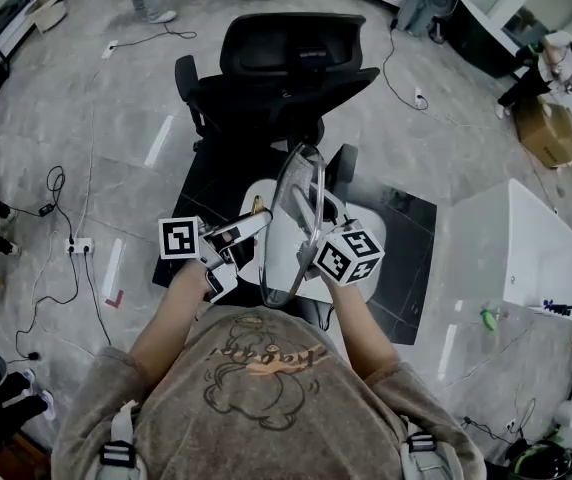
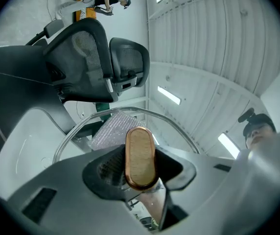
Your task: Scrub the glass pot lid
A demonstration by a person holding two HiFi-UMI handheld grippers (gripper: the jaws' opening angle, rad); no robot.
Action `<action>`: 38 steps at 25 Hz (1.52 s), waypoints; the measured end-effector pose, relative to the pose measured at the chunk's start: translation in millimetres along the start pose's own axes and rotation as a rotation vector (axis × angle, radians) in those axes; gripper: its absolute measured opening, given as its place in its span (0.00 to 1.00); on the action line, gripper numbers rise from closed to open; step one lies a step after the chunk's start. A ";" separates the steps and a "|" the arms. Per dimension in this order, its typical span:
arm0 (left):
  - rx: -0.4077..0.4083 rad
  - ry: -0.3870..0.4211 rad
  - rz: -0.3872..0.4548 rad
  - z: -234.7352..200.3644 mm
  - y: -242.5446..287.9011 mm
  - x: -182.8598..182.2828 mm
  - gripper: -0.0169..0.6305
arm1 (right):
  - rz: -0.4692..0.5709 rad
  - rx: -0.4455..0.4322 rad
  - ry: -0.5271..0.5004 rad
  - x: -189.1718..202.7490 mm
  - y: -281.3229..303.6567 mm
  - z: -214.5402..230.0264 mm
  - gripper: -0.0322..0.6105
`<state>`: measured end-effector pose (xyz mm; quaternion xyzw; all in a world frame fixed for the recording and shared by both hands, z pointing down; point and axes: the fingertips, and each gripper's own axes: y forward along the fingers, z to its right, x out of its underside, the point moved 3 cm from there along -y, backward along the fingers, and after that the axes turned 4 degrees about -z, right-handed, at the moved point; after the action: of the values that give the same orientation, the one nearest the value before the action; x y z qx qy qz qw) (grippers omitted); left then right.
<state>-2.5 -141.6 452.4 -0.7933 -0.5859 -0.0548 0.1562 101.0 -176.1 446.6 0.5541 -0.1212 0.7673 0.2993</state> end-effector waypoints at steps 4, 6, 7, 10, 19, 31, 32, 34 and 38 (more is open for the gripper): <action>0.035 -0.026 0.042 2.9 -3.5 -5.3 0.30 | -0.053 -0.011 -0.019 19.9 12.3 -1.2 0.19; 0.038 -0.028 0.060 3.4 -5.0 -8.8 0.30 | -0.087 -0.015 -0.021 31.6 18.3 -0.2 0.19; 0.038 -0.027 0.069 3.2 -5.9 -10.6 0.30 | -0.107 -0.017 -0.019 38.2 21.2 0.4 0.19; 0.038 -0.023 0.102 2.3 -9.9 -15.8 0.30 | -0.159 -0.033 0.005 57.2 27.1 0.4 0.20; 0.015 -0.060 0.165 -12.7 -22.1 -21.4 0.30 | -0.234 -0.094 0.051 85.4 24.5 -6.4 0.20; -0.006 -0.088 0.220 -27.1 -31.4 -29.0 0.30 | -0.334 -0.249 0.107 106.6 -10.9 -48.1 0.19; -0.008 -0.089 0.223 -27.8 -31.9 -29.7 0.30 | -0.333 -0.258 0.110 105.4 -13.5 -51.7 0.19; -0.012 -0.094 0.230 -29.2 -33.0 -30.8 0.30 | -0.330 -0.278 0.117 101.0 -18.0 -58.8 0.19; -0.021 -0.097 0.247 -31.4 -34.9 -34.2 0.30 | -0.322 -0.348 0.133 85.8 -28.0 -74.3 0.20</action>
<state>-43.1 -173.3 479.2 -0.8626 -0.4902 -0.0029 0.1251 42.0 -87.6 495.2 0.4546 -0.1416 0.7120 0.5162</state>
